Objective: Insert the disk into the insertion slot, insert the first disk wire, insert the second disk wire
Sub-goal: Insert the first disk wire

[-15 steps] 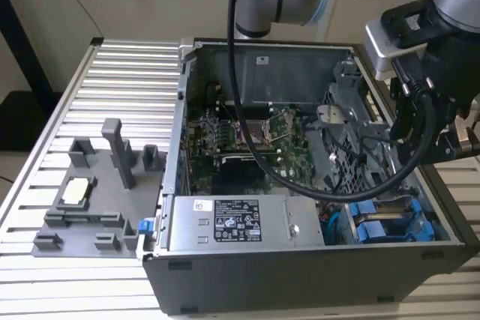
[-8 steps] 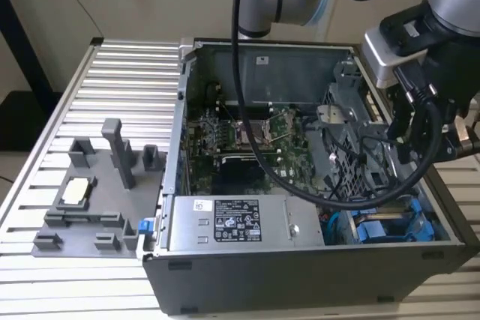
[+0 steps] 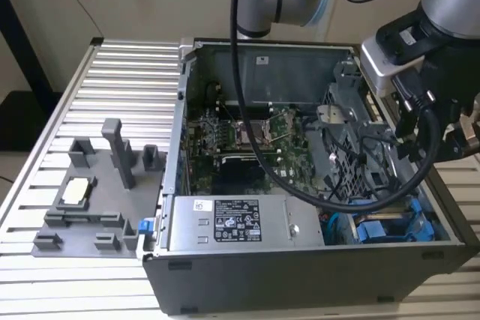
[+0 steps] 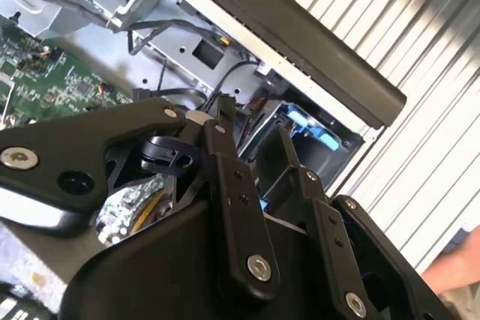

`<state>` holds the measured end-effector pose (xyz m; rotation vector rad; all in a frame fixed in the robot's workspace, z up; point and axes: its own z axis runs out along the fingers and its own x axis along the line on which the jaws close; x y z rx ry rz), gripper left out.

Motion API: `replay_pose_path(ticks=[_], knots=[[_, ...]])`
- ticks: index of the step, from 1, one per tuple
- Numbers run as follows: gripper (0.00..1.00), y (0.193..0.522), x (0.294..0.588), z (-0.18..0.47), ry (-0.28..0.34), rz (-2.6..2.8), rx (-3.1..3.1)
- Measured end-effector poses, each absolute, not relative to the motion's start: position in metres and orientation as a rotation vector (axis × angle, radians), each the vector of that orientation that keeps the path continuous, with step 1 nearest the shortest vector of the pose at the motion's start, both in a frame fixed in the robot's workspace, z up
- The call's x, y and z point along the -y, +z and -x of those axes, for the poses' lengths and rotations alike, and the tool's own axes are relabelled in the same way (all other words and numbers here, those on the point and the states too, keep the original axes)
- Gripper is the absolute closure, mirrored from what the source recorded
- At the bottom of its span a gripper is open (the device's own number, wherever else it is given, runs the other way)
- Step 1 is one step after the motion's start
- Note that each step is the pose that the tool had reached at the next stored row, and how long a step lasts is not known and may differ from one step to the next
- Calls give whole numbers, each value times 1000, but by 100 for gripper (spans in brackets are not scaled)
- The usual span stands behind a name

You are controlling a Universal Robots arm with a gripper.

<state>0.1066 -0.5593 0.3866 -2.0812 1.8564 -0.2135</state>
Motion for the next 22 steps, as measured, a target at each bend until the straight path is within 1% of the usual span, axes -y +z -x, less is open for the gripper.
replay_pose_path(ticks=[7,11,17,19,20,21,22], knots=[[60,385,558,-106,-236,2172,-1787],[60,384,555,-105,-280,2214,-1788],[60,383,552,-104,-290,2217,-1789],[62,383,552,-104,-290,2217,-1789],[69,383,552,-104,-290,2217,-1789],[69,383,552,-104,-291,2217,-1789],[75,383,552,-104,-291,2217,-1789]])
